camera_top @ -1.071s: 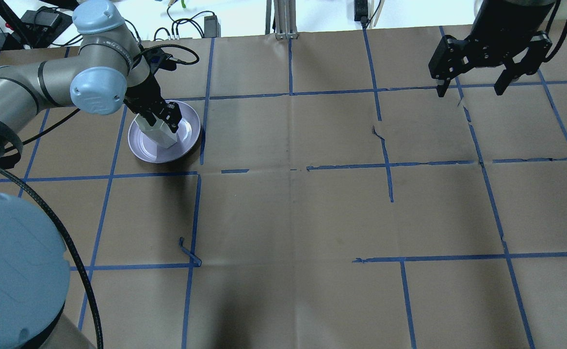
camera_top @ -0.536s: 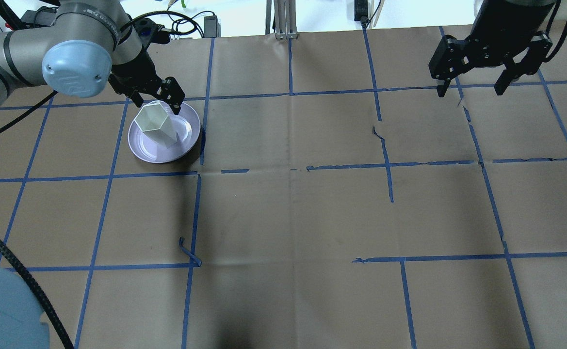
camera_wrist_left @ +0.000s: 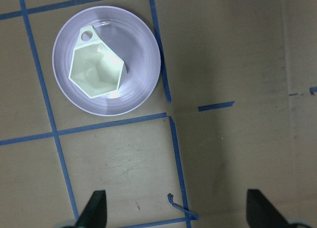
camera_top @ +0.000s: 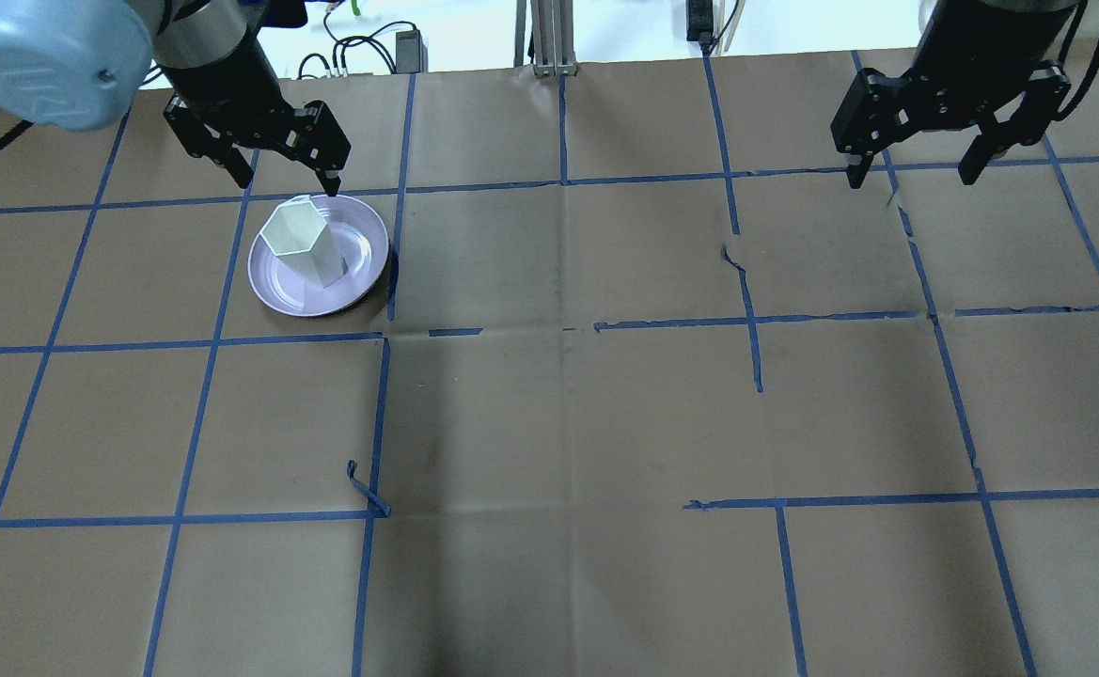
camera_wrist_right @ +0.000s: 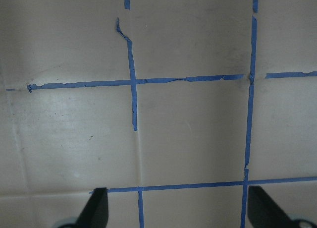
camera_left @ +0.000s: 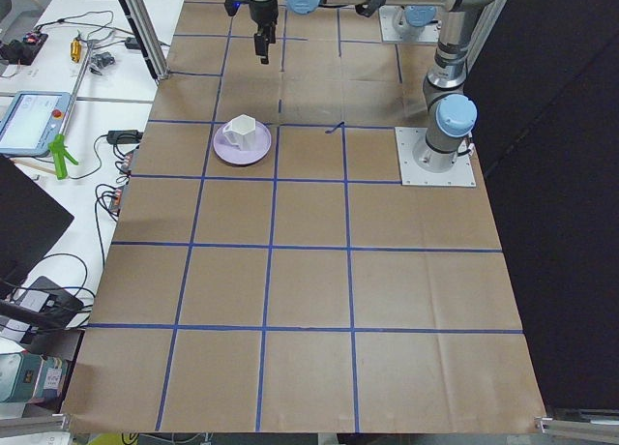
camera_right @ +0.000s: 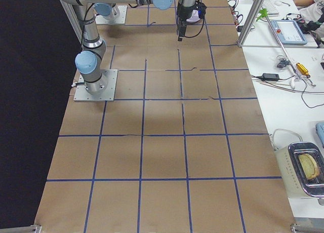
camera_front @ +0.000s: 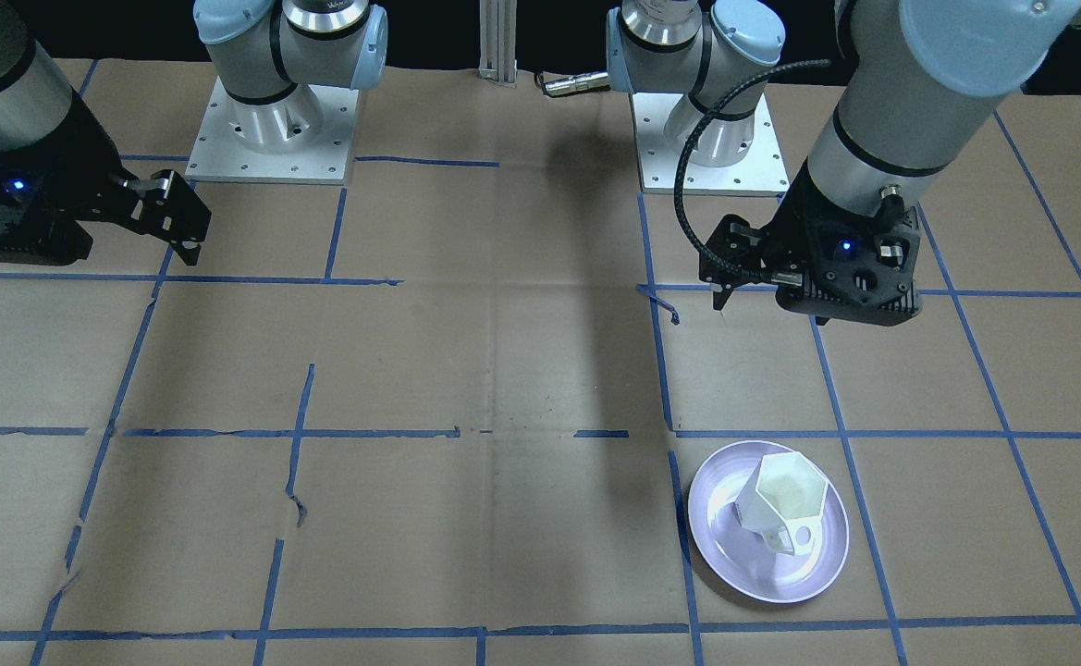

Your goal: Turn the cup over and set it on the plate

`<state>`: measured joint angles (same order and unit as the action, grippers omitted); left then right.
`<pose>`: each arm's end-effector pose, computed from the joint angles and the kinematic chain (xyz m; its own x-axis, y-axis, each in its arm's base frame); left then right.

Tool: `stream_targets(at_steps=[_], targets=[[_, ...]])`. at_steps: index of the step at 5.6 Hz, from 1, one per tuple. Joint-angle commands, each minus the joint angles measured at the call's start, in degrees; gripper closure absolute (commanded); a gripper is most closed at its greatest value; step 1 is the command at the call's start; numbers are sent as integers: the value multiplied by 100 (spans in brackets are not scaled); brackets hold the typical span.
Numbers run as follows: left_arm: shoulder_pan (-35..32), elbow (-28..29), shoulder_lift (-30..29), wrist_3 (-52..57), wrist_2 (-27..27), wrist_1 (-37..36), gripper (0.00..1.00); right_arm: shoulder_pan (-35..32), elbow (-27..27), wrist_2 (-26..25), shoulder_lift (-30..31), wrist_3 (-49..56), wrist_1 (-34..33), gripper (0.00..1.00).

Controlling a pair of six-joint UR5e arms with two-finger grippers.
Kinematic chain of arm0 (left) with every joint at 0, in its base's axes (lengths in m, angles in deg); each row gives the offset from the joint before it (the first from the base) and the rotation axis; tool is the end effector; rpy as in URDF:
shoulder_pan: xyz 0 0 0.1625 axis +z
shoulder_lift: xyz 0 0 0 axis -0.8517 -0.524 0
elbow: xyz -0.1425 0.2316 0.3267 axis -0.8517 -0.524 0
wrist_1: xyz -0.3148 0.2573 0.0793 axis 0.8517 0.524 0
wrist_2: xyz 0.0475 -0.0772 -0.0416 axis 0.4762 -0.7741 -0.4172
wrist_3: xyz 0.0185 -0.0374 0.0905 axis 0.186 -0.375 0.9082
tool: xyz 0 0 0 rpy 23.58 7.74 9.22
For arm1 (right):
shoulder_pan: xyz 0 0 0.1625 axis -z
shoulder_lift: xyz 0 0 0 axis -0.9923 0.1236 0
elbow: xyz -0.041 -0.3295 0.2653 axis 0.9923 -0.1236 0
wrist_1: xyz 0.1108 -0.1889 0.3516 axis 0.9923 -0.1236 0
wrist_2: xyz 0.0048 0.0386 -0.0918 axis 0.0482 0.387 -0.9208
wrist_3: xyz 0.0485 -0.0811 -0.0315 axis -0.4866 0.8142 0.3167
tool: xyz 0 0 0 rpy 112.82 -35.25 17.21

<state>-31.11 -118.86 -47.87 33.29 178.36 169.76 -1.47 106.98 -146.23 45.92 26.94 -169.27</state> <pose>-0.1276 -0.5508 0.4927 -0.9869 0.1615 -0.0060 0.1613 0.9867 0.0213 0.0780 -0.5335 0.4962 -0.9989 0.0373 0.0286 0.0396 0.9956 0.0846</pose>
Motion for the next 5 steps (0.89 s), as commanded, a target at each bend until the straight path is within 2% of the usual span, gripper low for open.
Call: stream_targets(at_steps=[1, 5], targets=[[-14, -170, 378, -367, -19, 94, 2, 0, 0, 0, 0, 0, 0, 0], [39, -399, 494, -546, -99, -108, 2, 0, 0, 0, 0, 0, 0, 0]])
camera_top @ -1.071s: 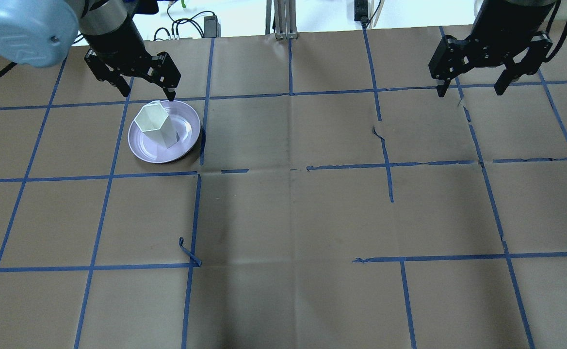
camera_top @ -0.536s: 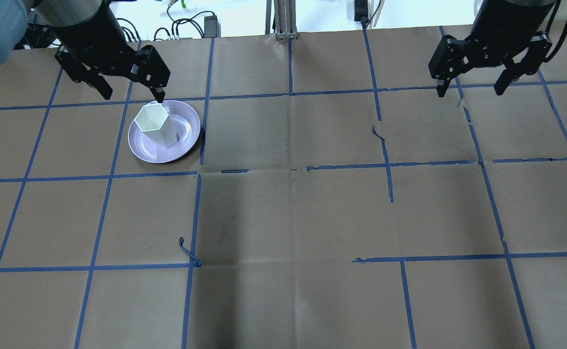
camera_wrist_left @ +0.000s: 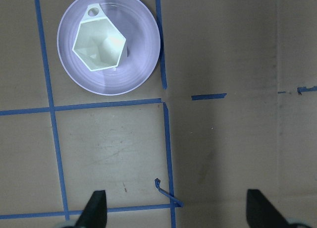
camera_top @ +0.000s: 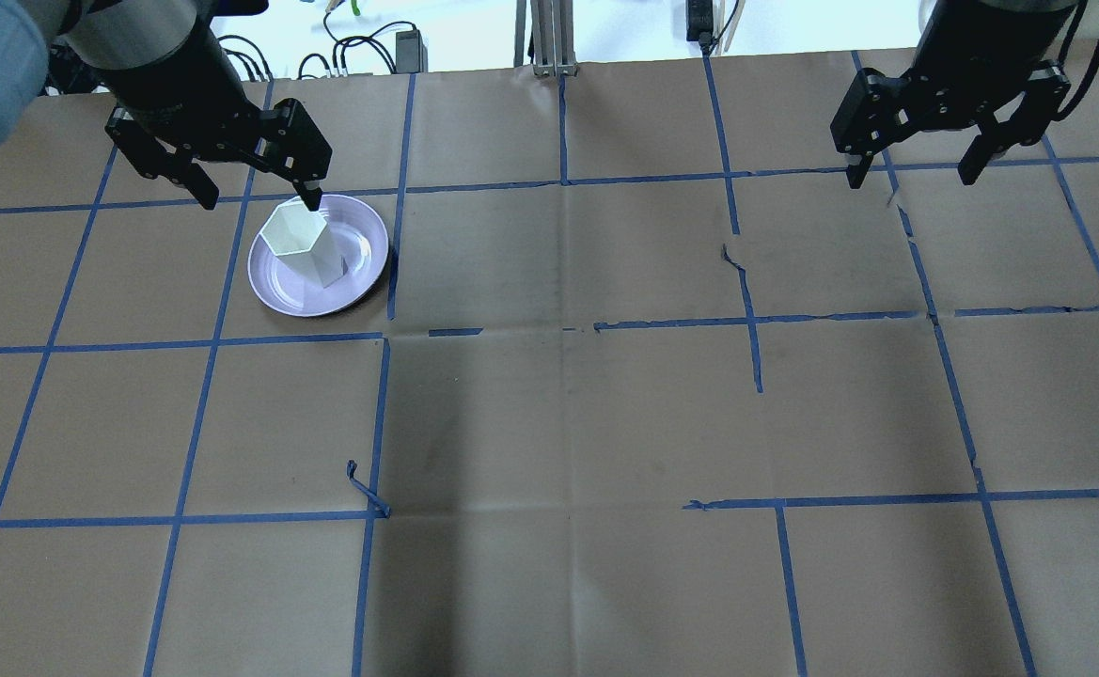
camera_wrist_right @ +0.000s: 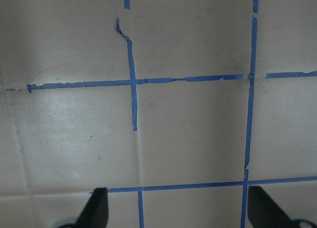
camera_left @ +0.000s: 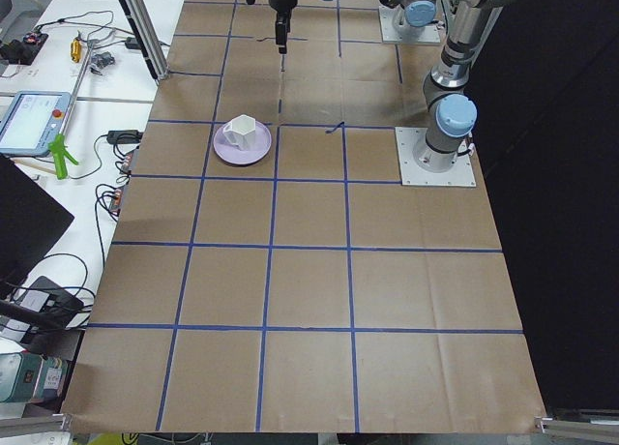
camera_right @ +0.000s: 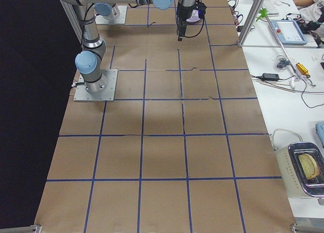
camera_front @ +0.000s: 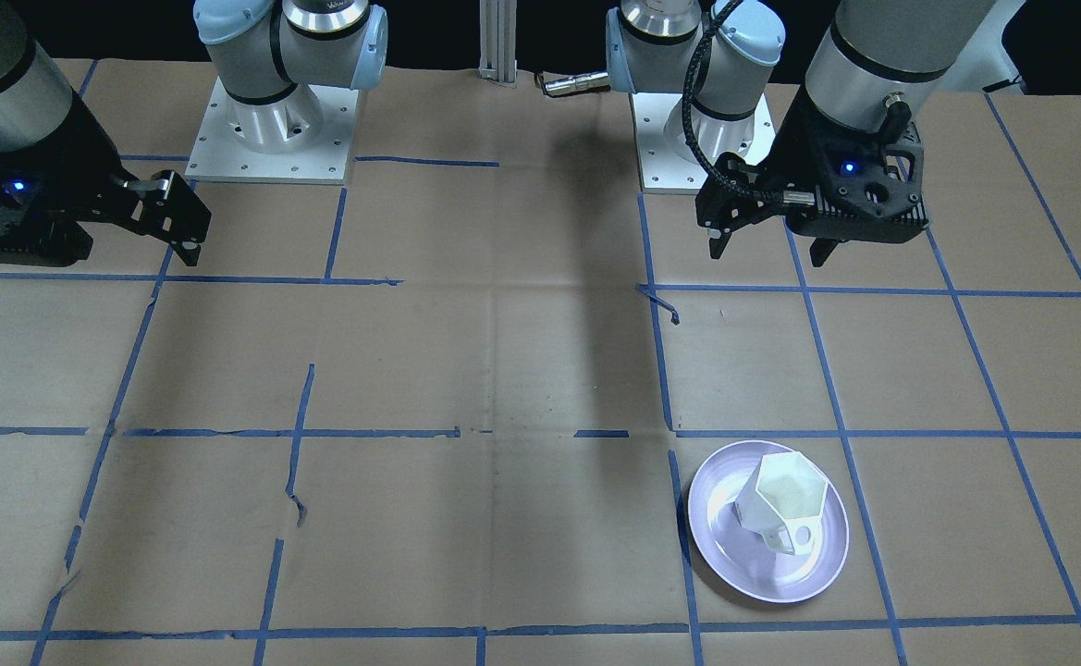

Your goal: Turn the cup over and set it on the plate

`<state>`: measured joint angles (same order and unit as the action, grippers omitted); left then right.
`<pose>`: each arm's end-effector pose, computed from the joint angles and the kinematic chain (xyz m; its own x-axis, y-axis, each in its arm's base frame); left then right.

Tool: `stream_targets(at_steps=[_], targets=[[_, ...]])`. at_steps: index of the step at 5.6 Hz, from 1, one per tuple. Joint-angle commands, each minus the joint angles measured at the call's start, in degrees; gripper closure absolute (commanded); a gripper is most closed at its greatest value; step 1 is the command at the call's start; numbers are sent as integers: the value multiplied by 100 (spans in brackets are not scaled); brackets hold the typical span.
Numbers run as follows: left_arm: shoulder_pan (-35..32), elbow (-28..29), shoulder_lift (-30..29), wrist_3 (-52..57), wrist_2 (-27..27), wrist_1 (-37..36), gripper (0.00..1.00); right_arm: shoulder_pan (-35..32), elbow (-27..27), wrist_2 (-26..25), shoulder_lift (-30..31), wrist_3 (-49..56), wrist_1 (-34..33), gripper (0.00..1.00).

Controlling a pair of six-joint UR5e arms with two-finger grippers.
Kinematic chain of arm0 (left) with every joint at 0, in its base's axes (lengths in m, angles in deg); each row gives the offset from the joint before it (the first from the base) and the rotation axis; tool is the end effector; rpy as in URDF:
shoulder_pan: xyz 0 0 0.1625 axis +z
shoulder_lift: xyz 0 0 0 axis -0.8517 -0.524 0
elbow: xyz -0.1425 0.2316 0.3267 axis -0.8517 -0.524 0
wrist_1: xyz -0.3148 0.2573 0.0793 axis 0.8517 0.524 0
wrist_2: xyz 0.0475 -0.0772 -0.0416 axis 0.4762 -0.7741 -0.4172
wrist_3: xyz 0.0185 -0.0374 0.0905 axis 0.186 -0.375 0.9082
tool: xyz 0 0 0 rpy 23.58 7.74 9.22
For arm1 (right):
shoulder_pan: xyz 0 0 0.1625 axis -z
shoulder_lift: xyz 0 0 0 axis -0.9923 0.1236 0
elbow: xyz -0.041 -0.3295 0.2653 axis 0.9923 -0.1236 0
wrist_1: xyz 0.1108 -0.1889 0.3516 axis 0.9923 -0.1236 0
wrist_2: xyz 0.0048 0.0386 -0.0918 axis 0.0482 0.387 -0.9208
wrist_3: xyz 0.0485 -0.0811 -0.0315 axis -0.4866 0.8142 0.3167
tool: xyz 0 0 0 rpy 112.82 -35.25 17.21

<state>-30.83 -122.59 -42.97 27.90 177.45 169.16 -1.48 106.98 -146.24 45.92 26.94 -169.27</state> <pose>-0.1269 -0.5180 0.5073 -0.9980 0.0631 0.0055 0.0630 0.9979 -0.0114 0.0781 -0.5335 0.4962 -0.9989 0.0371 0.0287 0.0395 0.9956 0.0846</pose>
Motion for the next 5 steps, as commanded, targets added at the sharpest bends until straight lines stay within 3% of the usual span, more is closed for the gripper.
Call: stream_targets(at_steps=[1, 5], targets=[[29, -43, -5, 27, -16, -56, 2, 0, 0, 0, 0, 0, 0, 0], [29, -219, 13, -8, -96, -443, 2, 0, 0, 0, 0, 0, 0, 0]])
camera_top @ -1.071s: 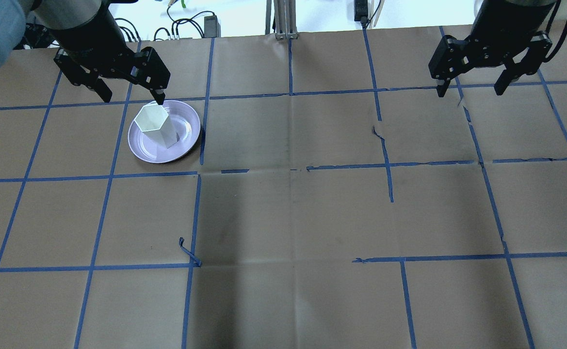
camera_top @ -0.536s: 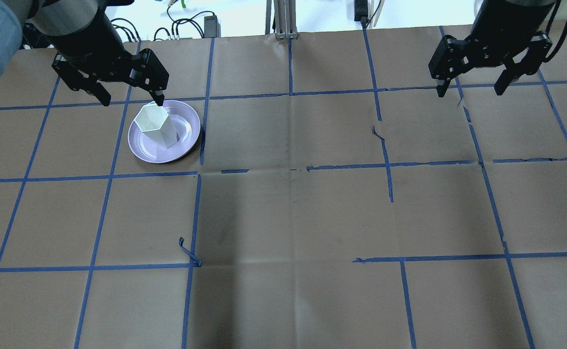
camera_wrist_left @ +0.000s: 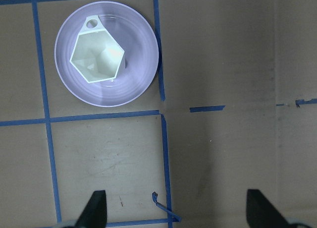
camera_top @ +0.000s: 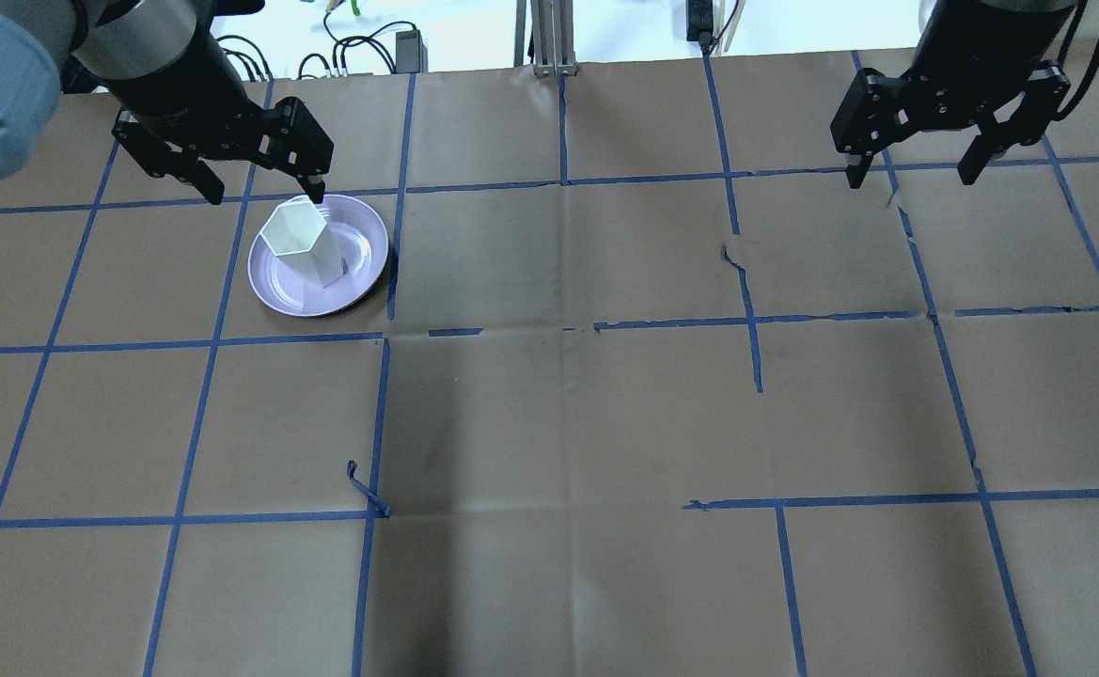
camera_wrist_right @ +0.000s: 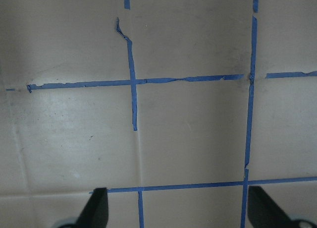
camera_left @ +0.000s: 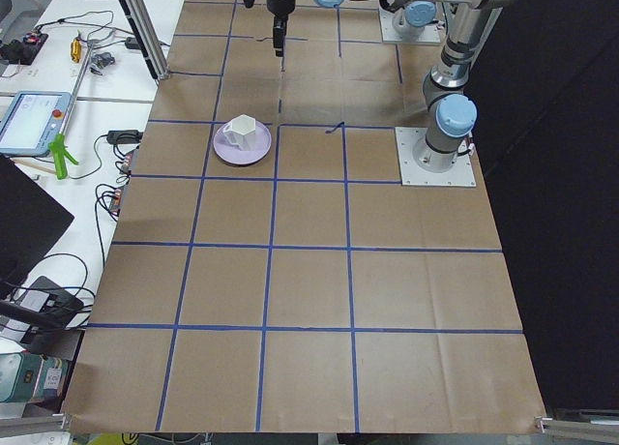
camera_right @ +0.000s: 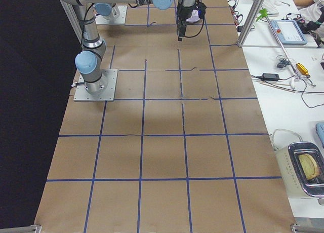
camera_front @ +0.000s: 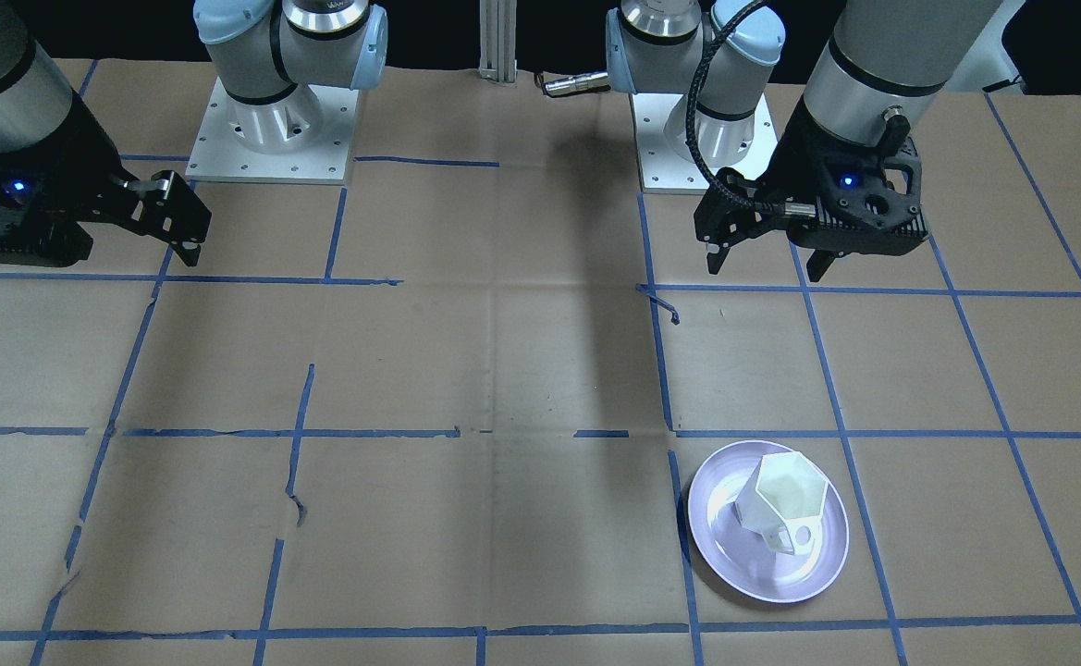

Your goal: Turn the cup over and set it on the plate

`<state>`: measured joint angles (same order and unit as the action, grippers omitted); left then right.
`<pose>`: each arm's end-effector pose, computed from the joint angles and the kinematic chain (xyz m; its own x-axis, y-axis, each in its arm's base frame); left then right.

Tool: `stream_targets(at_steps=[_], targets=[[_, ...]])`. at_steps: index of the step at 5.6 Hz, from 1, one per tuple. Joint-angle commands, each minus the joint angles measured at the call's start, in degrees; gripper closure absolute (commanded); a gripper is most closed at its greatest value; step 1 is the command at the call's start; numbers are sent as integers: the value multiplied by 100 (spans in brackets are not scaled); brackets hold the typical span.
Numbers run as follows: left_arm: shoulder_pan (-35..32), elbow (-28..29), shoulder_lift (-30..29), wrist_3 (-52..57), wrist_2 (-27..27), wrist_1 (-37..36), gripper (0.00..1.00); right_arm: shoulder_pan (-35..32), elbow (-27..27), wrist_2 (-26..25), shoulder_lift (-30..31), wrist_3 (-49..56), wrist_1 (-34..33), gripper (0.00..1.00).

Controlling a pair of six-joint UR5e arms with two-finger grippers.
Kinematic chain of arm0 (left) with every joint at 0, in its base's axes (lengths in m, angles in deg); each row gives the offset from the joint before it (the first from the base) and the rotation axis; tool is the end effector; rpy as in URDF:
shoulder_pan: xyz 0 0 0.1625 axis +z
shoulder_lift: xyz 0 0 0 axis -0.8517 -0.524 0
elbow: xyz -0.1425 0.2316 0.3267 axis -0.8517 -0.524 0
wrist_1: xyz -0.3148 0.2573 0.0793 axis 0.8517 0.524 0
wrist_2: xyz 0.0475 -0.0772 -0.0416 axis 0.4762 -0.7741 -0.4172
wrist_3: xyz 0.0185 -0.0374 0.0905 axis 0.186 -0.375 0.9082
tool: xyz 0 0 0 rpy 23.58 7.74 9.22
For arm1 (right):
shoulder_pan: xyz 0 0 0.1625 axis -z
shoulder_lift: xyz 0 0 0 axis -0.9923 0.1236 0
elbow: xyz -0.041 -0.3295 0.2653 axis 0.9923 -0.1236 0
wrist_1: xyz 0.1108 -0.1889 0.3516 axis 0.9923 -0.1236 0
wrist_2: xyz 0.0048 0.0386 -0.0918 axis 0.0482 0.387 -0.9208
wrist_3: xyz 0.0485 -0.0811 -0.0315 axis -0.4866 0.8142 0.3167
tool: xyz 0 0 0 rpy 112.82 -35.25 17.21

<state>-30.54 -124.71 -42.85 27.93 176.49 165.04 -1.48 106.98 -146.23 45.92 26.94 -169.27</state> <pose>-0.1259 -0.5218 0.4975 -0.9980 0.0595 0.0193 0.0585 0.9971 -0.0495 0.0781 -0.5335 0.4962 -0.9989 0.0372 0.0286 0.0395 0.9956 0.0846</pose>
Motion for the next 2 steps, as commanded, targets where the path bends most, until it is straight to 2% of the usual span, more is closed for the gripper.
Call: stream_targets(at_steps=[1, 2], targets=[[-1, -7, 9, -11, 10, -22, 2, 0, 0, 0, 0, 0, 0, 0], [-1, -7, 9, 7, 18, -22, 2, 0, 0, 0, 0, 0, 0, 0]])
